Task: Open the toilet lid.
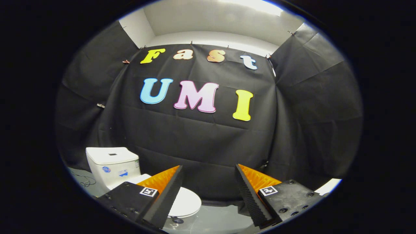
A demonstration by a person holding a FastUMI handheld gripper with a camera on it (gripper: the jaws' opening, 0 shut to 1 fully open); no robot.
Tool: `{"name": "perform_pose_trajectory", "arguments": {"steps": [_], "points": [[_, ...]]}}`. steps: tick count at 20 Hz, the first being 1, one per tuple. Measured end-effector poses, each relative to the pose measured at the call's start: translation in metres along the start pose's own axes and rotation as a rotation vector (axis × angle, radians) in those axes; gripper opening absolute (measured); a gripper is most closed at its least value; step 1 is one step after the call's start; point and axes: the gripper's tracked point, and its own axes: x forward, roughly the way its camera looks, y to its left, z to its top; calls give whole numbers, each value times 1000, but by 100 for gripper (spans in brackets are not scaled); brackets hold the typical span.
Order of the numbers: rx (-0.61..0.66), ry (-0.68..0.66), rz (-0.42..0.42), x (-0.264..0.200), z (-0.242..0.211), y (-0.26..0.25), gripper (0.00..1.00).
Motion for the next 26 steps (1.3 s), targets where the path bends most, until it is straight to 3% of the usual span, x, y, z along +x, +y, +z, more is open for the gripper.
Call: {"name": "perform_pose_trajectory", "arguments": {"steps": [3, 6, 17, 26], "points": [[-111, -36, 75, 17, 10, 6, 98], [-145, -87, 111, 27, 28, 2, 97], [33, -80, -41, 41, 16, -34, 97], [126, 44, -133, 44, -41, -30, 98]]}}
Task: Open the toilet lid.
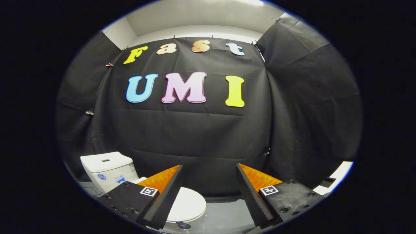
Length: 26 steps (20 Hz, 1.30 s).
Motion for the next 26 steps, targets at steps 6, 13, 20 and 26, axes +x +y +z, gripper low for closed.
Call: {"name": "perform_pose_trajectory", "arguments": {"steps": [6, 13, 20, 26], "points": [[23, 105, 47, -8, -57, 7, 98], [325, 297, 61, -4, -150, 26, 98], [757, 569, 1, -1, -267, 44, 99], [1165, 760, -53, -14, -343, 61, 94]]}}
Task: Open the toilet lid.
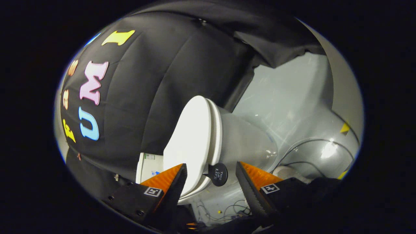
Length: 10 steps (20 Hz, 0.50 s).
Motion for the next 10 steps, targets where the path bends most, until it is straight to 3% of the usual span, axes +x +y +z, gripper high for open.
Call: {"name": "perform_pose_trajectory", "arguments": {"steps": [2, 4, 6, 10], "points": [[-13, 15, 16, 7, -12, 0, 90], [-16, -9, -65, 11, -6, -19, 55], [36, -1, -37, 12, -5, -16, 20], [62, 23, -14, 14, -8, -13, 16]]}}
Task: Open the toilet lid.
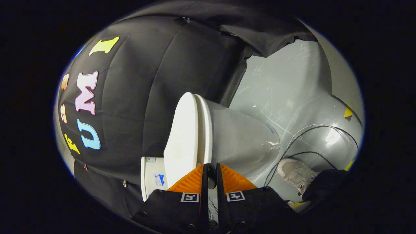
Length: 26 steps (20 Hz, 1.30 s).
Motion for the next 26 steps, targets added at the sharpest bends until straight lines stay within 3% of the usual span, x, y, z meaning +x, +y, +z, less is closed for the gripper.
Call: {"name": "perform_pose_trajectory", "arguments": {"steps": [5, 6, 7, 12, 20, 26], "points": [[11, 54, -11, -11, 0, 0, 16], [20, 52, -35, 29, 0, -1, 11], [0, 58, -40, 3, -7, 3, 5], [-121, 23, -62, -12, -1, 25, 5], [-501, -75, -36, -43, 2, 97, 5], [-688, -133, -12, -61, -2, 151, 5]]}}
